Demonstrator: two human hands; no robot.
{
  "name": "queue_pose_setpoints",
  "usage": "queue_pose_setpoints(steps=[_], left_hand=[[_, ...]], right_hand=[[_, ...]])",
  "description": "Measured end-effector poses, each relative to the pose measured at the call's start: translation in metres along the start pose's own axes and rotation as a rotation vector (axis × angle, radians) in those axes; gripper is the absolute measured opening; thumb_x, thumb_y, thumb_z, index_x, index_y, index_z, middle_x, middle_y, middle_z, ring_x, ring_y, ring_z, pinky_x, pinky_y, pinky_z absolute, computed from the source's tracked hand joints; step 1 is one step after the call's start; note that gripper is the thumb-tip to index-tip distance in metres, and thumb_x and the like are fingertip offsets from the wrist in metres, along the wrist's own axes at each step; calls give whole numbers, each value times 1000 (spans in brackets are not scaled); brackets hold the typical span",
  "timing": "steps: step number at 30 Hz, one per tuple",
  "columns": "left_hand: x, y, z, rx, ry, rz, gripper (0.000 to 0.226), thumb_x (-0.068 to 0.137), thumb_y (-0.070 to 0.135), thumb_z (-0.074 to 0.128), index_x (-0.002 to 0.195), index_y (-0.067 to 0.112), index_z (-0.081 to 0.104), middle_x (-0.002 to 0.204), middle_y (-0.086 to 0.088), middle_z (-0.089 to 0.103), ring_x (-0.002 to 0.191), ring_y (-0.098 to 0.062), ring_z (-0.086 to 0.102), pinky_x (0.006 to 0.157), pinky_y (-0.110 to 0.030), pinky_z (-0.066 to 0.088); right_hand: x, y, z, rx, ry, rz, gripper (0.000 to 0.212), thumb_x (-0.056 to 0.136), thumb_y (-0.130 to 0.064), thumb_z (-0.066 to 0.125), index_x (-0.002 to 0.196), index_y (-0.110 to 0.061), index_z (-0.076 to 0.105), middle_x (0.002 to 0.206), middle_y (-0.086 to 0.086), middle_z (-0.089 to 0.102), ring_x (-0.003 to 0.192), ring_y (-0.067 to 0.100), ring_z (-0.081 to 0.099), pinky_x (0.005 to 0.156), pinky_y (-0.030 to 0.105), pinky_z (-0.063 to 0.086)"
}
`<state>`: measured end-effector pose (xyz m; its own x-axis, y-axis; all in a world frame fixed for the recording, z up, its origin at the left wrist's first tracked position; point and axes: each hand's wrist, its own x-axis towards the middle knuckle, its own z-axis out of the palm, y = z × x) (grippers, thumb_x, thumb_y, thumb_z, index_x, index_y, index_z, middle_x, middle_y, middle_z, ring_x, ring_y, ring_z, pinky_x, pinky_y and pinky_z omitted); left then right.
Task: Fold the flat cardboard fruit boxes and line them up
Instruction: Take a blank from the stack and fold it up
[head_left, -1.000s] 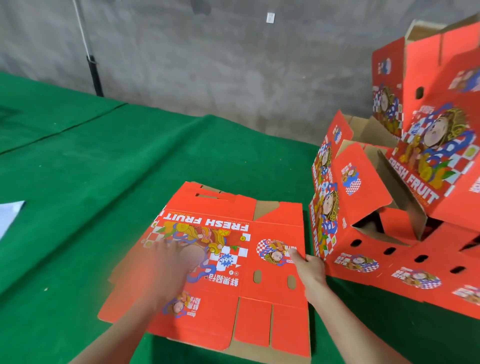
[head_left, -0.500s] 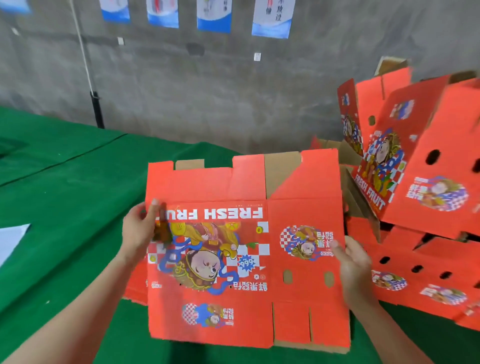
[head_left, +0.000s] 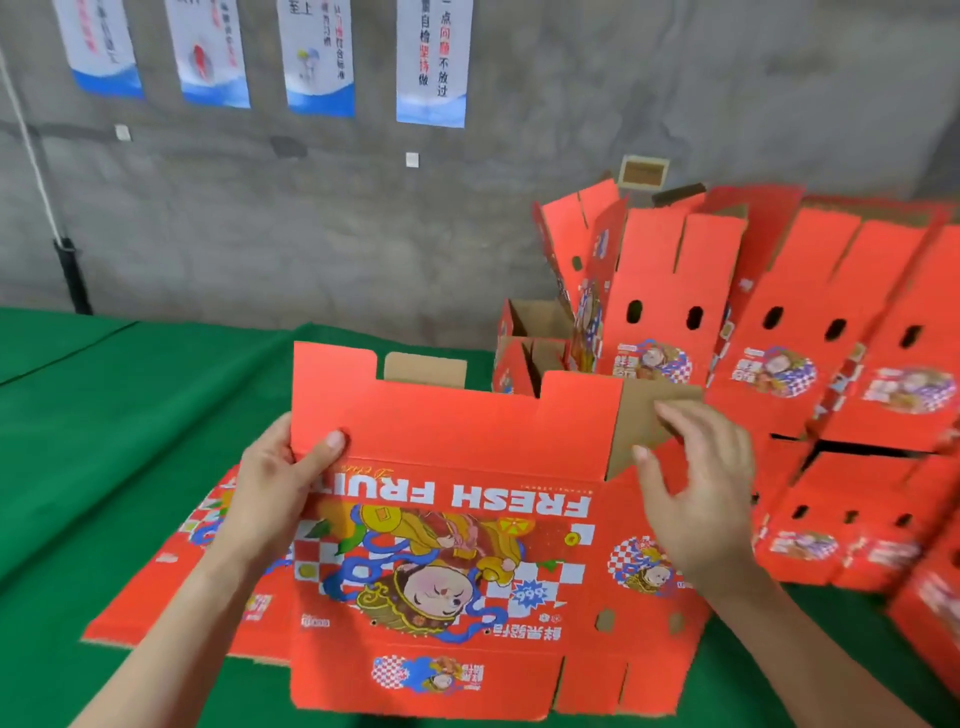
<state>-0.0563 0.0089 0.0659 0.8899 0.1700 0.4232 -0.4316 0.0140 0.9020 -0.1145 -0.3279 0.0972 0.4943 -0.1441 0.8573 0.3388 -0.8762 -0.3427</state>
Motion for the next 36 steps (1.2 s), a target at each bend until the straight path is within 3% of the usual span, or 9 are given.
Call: queue_pose_setpoints(steps=[5,12,15,19,22,26,28,31,36], left_hand=[[-21,12,40,21,-12,65,30,89,9,60,85,37,69,75,17,72,61,7,61,54,-9,48],[-41,17,79,-145,-133,50,27,81,12,60,94,32,71,92,7,74,78,-3,66,68,-17,54],[-40,17,84,-238,-258,13,30,75,9,60,100,23,70,100,-2,73,84,-11,68,72,-23,56],[-41,12,87,-229,-387,-98,30,73,5,59,101,9,68,101,-12,71,84,-18,67,73,-25,56],[-42,11,98,-107,-406,-202,43,85,26,51,94,-14,58,88,-26,63,81,-23,60,75,-32,49],[-33,12,109,61,-349,-401,65,98,56,11,70,14,51,46,7,61,54,-7,60,55,-23,44],[-30,13,110,79,-389,-458,79,93,65,5,73,9,57,63,0,69,60,-8,64,58,-24,51],[-24,14,111,153,-464,-492,100,90,68,2,88,-9,65,91,-32,66,86,-33,64,87,-39,49],[-14,26,117,448,-537,-448,82,93,62,16,80,6,75,87,-12,74,81,-26,68,91,-41,50]], right_hand=[[9,6,-27,-69,-315,149,27,88,-34,63,99,-10,63,101,3,57,100,21,50,89,35,39],[15,35,-65,-49,-615,276,30,92,-45,53,87,-19,39,74,1,55,65,18,56,58,36,44],[11,49,-76,0,-623,257,26,93,-44,52,82,-25,37,61,-7,43,45,4,40,46,21,29],[6,61,-86,176,-536,301,20,93,-33,56,111,-27,51,76,-15,55,66,-6,55,60,15,41],[1,66,-92,375,-508,324,23,95,-26,55,112,-40,50,99,-20,64,91,-4,62,80,25,51],[-5,70,-97,517,-492,277,25,97,-25,50,113,-43,48,107,-28,62,103,-6,59,83,14,49],[-9,72,-98,551,-490,262,23,96,-29,49,115,-43,47,110,-28,61,105,-4,59,84,15,49],[-14,76,-101,613,-495,269,26,92,-38,47,117,-40,48,113,-23,62,107,0,60,84,18,50],[-21,85,-113,663,-525,282,30,90,-38,47,120,-39,49,114,-19,64,107,2,61,82,17,51]])
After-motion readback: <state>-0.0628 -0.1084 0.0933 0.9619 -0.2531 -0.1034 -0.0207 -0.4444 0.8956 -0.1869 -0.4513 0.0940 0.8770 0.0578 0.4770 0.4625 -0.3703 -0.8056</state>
